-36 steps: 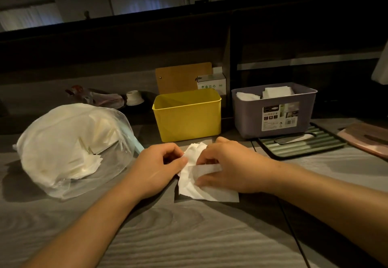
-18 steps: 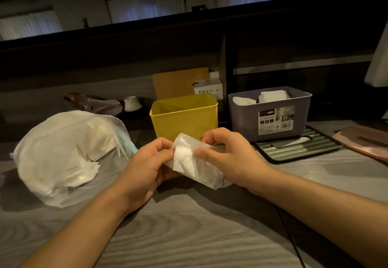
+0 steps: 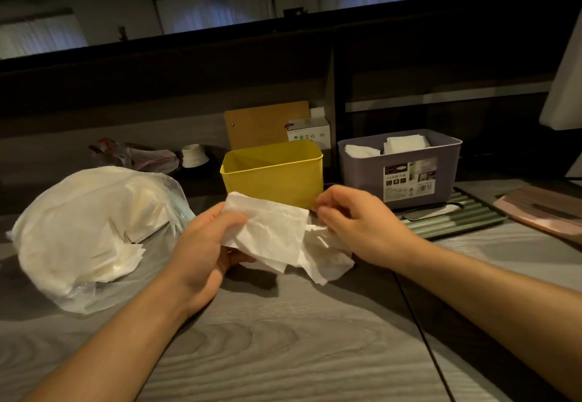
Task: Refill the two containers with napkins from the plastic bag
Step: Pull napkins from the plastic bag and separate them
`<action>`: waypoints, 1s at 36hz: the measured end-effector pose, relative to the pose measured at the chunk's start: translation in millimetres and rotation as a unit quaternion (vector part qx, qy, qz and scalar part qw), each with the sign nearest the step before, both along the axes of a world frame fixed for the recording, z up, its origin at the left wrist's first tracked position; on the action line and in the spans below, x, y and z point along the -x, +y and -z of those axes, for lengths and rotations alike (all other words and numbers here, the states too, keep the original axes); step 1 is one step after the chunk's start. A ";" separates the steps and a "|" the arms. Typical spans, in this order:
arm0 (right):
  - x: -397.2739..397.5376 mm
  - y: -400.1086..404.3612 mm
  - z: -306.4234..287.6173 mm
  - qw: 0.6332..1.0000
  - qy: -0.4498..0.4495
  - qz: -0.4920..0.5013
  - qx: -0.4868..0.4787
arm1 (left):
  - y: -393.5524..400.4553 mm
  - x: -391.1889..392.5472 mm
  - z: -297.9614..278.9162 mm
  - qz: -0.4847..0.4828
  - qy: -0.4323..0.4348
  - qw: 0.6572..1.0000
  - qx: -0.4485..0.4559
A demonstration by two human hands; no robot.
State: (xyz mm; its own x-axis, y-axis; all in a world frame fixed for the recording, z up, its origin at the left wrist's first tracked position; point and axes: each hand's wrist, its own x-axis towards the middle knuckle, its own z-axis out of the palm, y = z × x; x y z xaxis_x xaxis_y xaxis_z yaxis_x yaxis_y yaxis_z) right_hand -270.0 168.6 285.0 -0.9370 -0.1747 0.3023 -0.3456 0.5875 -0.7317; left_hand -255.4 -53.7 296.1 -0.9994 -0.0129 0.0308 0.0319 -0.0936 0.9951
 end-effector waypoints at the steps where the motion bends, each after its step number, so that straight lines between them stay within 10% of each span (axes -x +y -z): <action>1: -0.7 1.3 2.1 0.999 -0.009 -0.012 -0.040 | -0.4 -0.4 -1.6 -0.010 -0.006 1.000 -0.017; 11: -12.5 -13.8 -2.5 0.965 -0.001 -0.003 -0.261 | -1.9 -2.0 -7.6 -0.056 -0.033 0.996 -0.068; 36: -7.2 -9.5 -1.8 0.995 0.001 -0.071 -0.064 | -6.0 0.5 1.7 0.051 -0.031 0.994 0.090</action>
State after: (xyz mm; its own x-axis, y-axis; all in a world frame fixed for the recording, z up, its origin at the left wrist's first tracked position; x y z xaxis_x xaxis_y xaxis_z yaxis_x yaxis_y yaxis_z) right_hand -262.8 159.2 286.8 -0.8994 -0.3423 0.2717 -0.4336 0.6204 -0.6536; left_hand -255.9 -59.7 294.4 -0.9953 0.0898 -0.0375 -0.0298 0.0860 0.9959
